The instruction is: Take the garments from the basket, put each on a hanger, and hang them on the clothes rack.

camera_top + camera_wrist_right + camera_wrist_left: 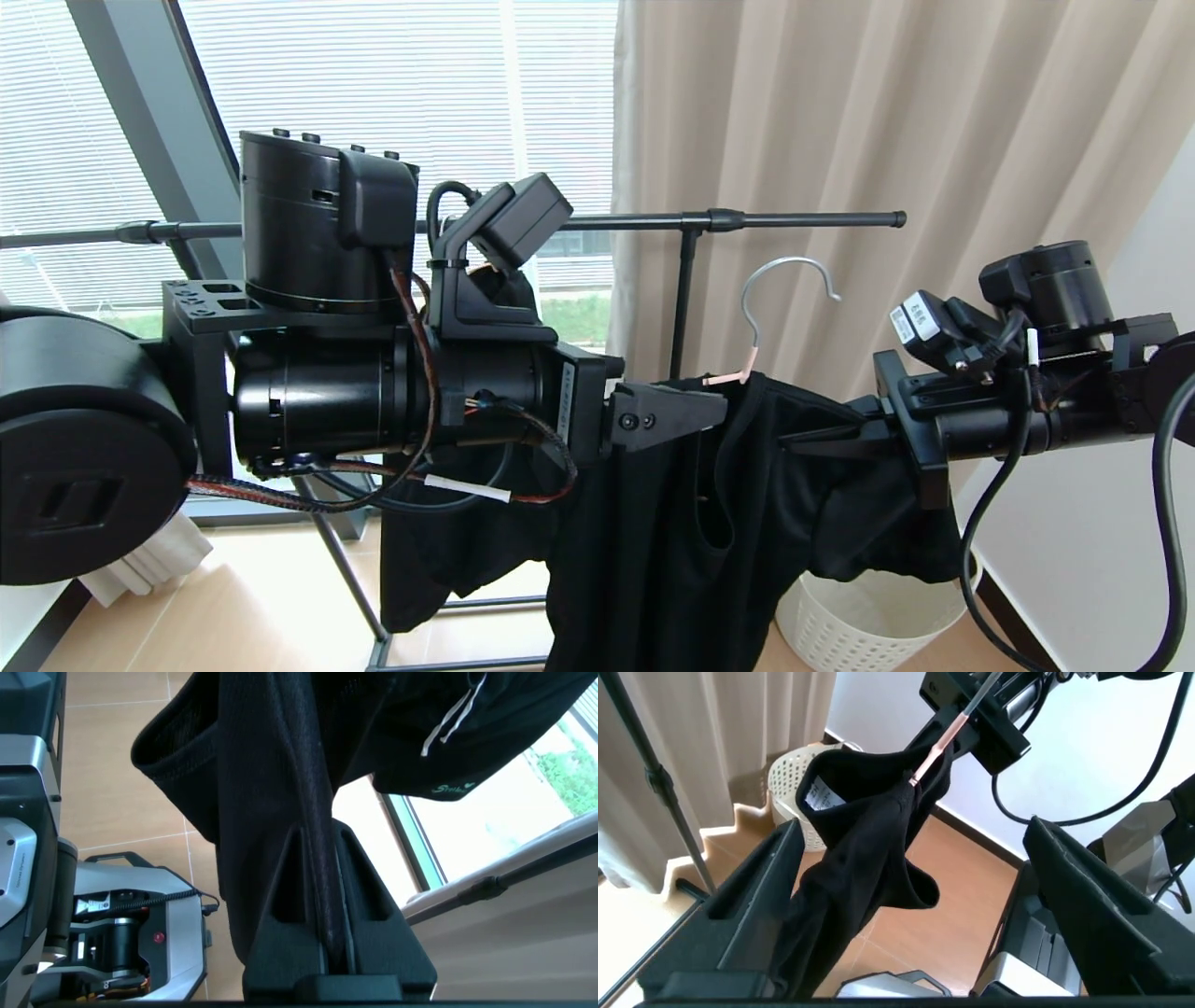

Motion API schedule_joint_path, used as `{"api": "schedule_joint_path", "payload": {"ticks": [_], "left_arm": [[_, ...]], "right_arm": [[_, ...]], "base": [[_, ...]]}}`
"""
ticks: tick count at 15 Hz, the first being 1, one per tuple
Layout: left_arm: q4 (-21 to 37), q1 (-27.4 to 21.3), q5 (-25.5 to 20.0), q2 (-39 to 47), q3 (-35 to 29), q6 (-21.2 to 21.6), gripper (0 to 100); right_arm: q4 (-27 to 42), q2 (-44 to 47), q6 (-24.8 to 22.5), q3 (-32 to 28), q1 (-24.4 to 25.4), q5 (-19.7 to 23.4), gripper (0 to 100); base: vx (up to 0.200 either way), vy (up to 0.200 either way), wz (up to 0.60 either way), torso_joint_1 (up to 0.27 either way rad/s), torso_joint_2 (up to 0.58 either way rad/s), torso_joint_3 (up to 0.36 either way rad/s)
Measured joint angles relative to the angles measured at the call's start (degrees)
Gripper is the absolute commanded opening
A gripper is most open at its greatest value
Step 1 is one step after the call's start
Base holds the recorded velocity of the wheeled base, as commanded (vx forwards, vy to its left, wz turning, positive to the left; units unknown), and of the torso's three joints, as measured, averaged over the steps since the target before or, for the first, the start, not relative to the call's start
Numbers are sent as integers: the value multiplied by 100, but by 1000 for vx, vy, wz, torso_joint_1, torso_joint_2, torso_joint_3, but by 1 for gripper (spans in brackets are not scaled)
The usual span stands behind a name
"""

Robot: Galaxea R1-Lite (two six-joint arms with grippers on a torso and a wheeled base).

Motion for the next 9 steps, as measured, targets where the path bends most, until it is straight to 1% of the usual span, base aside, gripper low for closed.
{"api": "schedule_joint_path", "payload": {"ticks": [2,4,6,9], "left_arm": [[-9,83,6,-145,26,11,100],[0,267,127,-300,74,99,100],[5,535,149,-419,223,279,100],[-1,1089,116,-581,601,429,100]], "right_arm": [[0,0,0,-12,-5,2,0],[2,0,0,-26,-11,2,0],[2,0,0,-28,-41,2,0],[-6,0,0,-48,-57,2,0]], "base": [[0,0,0,0,0,0],[0,0,0,0,0,0],[0,0,0,0,0,0],[0,0,0,0,0,0]]}}
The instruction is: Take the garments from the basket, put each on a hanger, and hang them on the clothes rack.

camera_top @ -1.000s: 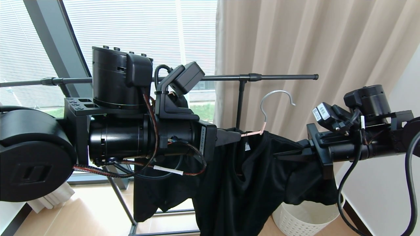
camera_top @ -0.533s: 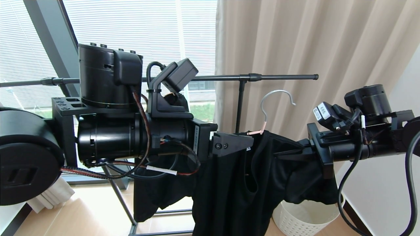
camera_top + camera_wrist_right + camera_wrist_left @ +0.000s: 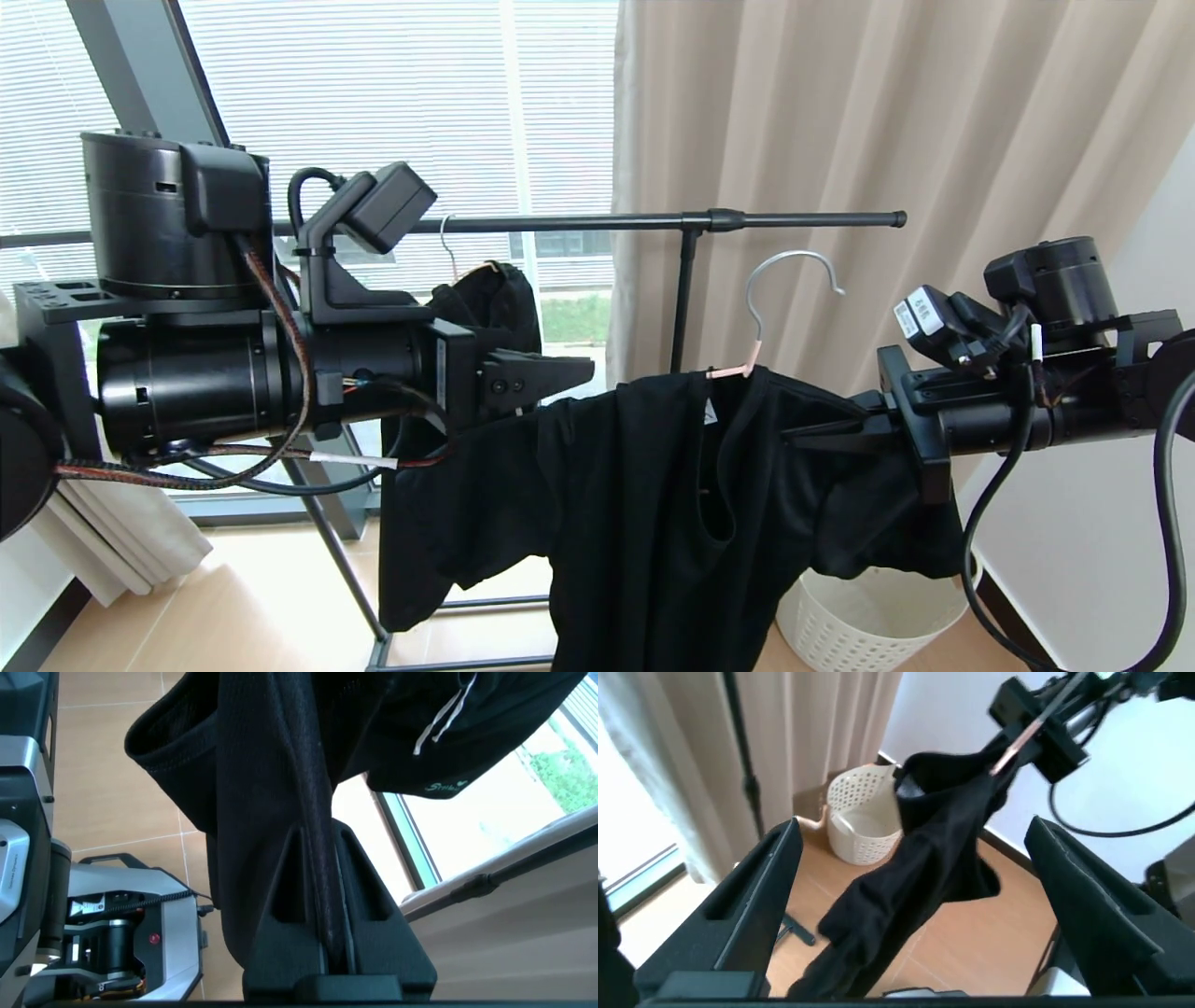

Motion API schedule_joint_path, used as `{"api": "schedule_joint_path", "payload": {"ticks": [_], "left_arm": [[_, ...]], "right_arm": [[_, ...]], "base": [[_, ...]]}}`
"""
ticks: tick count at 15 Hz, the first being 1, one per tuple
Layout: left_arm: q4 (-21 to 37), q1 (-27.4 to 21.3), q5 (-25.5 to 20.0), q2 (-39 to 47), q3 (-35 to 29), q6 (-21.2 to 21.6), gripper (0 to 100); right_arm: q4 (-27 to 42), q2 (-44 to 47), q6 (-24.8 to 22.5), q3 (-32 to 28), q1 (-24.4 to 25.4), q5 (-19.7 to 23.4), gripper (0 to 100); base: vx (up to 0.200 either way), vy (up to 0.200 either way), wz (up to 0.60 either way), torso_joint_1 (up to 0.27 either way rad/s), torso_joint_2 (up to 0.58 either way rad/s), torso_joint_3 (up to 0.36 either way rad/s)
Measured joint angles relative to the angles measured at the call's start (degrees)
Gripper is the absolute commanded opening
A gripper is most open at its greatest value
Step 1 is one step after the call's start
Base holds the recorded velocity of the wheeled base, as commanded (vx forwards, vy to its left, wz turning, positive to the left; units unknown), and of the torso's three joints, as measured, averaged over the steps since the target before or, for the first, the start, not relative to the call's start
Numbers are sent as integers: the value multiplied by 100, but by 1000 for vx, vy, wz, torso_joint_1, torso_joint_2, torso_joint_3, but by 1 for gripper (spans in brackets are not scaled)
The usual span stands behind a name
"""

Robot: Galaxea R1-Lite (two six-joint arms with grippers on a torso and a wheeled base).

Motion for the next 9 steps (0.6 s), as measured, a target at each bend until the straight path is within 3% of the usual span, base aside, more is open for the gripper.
{"api": "schedule_joint_path", "payload": {"ticks": [2,6,9], "left_arm": [[-108,356,-167,-52,256,22,100],[-996,883,-1295,-151,953,30,100],[-1530,1200,-1679,-204,1632,35,100]], "right_arm": [[-41,0,0,-17,-20,0,0],[-62,0,-1,-20,-46,0,0],[-62,0,0,-17,-66,0,0]], "base": [[0,0,0,0,0,0],[0,0,0,0,0,0],[0,0,0,0,0,0]]}}
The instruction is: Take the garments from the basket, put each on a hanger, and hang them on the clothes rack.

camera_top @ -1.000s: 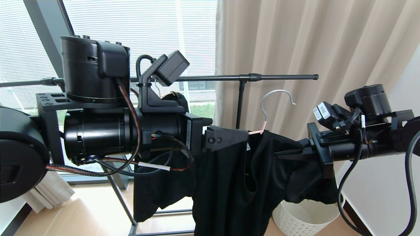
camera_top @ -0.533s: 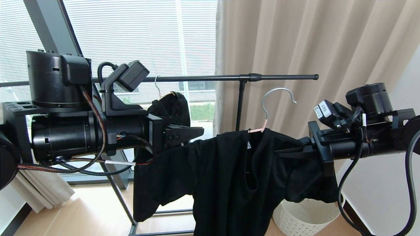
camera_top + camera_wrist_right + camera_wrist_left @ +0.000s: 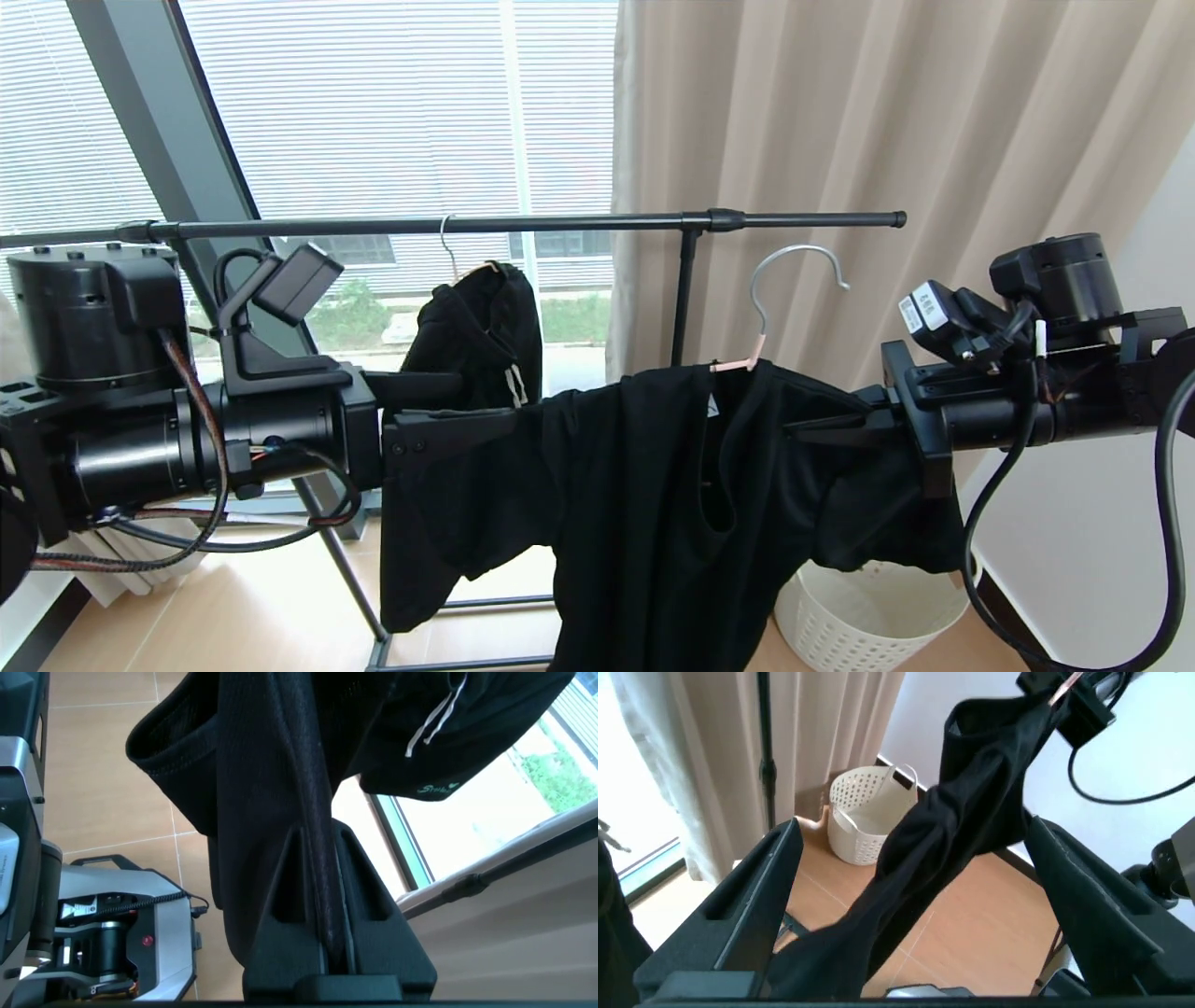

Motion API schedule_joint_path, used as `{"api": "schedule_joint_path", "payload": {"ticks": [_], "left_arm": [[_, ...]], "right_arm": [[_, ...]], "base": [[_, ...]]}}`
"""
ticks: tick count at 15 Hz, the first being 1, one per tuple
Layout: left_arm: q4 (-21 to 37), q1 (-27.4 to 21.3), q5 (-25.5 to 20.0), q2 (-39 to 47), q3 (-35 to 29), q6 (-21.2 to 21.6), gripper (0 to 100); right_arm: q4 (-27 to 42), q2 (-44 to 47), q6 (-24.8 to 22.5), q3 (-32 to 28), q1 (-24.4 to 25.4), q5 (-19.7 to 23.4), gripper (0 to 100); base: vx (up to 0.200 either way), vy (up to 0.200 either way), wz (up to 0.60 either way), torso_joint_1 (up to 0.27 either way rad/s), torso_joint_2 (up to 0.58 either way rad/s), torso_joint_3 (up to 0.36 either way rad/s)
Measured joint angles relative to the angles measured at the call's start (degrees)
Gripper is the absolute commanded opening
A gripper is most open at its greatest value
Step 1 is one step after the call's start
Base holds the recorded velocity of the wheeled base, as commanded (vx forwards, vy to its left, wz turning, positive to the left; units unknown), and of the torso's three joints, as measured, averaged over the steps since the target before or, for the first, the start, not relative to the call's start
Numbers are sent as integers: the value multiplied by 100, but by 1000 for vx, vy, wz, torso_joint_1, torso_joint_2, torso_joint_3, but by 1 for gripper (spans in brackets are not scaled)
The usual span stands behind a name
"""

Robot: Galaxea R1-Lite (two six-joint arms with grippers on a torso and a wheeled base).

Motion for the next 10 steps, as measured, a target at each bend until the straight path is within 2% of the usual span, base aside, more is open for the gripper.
{"api": "schedule_joint_path", "payload": {"ticks": [2,5,10], "left_arm": [[-361,96,-176,-46,444,2,100],[-820,140,-202,44,885,-7,100],[-950,160,-200,380,1133,-2,100]], "right_arm": [[-1,0,0,1,-4,0,0],[-1,-2,0,11,-4,0,0],[-4,-5,0,4,-11,0,0]], "base": [[0,0,0,0,0,0],[0,0,0,0,0,0],[0,0,0,0,0,0]]}}
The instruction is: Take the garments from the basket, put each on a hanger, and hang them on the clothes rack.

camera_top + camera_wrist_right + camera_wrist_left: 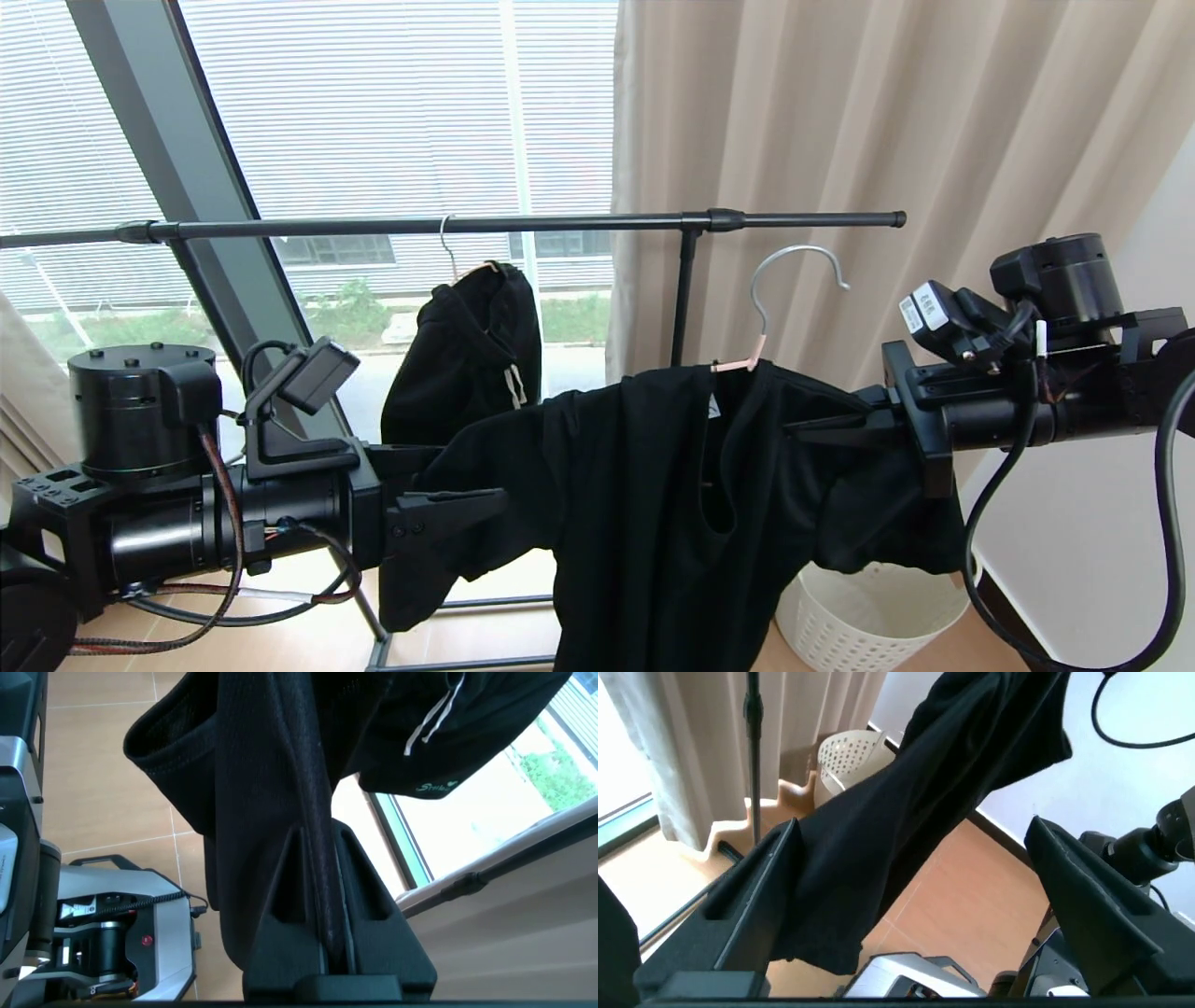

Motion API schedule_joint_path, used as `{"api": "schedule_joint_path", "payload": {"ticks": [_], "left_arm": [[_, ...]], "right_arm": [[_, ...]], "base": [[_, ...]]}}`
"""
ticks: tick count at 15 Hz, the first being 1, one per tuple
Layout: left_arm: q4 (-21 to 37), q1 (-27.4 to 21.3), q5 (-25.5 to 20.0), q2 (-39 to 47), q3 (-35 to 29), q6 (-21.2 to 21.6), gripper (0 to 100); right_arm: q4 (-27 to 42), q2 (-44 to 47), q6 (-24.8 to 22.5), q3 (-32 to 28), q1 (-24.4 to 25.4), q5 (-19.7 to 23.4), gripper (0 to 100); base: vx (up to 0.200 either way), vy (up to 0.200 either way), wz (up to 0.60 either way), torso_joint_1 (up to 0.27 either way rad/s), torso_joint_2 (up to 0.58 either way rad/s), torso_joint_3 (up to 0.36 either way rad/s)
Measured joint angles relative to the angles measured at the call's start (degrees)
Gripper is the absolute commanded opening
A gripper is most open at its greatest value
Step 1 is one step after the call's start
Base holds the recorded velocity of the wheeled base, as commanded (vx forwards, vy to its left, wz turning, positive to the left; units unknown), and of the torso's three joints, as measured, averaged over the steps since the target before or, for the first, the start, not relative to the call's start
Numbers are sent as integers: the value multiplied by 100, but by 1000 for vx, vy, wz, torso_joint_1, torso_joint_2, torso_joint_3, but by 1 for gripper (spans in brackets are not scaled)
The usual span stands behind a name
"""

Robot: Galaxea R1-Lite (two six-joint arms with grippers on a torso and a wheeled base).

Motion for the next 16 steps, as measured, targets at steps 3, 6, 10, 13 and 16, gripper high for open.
{"api": "schedule_joint_path", "payload": {"ticks": [3,6,10,13,16], "left_arm": [[2,4,9,107,111,-5,0],[9,4,24,162,135,-11,0],[11,20,66,135,301,-40,0],[13,223,266,-24,480,-41,0],[20,491,269,-247,640,-49,0]], "right_arm": [[-5,-20,0,2,-44,0,0],[-7,-44,0,0,-74,6,0],[-7,-96,0,-2,-118,9,0],[-7,-127,-1,-9,-144,17,0],[-7,-150,0,-11,-183,20,0]], "base": [[0,0,0,0,0,0],[0,0,0,0,0,0],[0,0,0,0,0,0],[0,0,0,0,0,0],[0,0,0,0,0,0]]}}
